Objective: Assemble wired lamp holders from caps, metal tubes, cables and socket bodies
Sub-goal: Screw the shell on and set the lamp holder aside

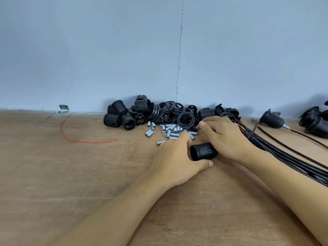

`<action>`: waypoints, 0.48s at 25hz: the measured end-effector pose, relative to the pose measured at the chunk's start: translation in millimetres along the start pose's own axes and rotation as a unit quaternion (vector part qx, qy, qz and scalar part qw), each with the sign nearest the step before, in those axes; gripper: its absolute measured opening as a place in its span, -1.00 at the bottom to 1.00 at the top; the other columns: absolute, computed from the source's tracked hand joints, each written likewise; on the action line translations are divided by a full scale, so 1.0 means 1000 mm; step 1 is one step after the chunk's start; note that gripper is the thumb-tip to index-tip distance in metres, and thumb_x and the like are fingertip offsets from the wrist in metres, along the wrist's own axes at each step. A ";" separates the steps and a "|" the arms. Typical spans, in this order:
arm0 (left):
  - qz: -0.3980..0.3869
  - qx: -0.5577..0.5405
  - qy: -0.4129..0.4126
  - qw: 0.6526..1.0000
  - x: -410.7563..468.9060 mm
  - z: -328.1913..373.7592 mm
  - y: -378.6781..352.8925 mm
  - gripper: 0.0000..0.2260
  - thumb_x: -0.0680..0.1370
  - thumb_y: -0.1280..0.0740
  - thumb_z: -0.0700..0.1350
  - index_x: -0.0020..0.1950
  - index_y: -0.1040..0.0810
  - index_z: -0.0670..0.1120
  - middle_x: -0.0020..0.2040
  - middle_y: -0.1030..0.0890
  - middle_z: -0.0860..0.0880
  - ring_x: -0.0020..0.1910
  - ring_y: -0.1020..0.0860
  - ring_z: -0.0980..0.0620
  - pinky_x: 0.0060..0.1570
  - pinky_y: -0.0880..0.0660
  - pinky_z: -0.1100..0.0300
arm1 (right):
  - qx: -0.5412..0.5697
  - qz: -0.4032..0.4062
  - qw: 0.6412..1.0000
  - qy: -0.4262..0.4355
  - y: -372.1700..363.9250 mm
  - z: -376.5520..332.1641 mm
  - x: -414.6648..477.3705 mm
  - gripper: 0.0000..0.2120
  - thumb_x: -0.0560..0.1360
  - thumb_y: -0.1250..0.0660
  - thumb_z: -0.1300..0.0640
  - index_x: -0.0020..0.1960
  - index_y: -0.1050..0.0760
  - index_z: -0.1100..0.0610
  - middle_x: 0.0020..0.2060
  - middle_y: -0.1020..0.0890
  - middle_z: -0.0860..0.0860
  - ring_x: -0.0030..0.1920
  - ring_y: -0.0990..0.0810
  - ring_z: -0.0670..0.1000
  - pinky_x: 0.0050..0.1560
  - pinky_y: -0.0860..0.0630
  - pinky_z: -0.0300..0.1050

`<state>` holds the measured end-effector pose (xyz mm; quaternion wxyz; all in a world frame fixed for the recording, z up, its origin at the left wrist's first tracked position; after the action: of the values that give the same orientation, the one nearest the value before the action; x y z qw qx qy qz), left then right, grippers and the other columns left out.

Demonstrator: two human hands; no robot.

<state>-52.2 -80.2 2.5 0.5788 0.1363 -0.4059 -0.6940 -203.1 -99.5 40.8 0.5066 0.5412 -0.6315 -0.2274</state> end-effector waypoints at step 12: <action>0.000 0.024 -0.015 1.000 0.004 0.004 0.001 -0.48 0.24 -0.47 0.42 -0.15 -0.38 0.08 -0.30 -0.53 0.13 -0.25 -0.53 0.09 -0.34 -0.37 0.08 | -0.051 -0.002 0.992 -0.119 -0.020 -0.010 0.064 -0.60 0.60 -0.18 -0.02 -0.35 -0.42 0.12 -0.41 -0.47 -0.06 -0.06 -0.49 0.15 0.07 -0.22 0.06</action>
<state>-55.3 -82.4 6.8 0.5689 0.1395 -0.4311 -0.6863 -179.4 -161.4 53.0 0.4543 0.4851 -0.6735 -0.3235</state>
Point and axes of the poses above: each hand's wrist, its own x-axis towards the middle knuckle, its own y-axis out of the back of the hand, z = x × y, the point moved 7 cm from there along x, towards the middle knuckle
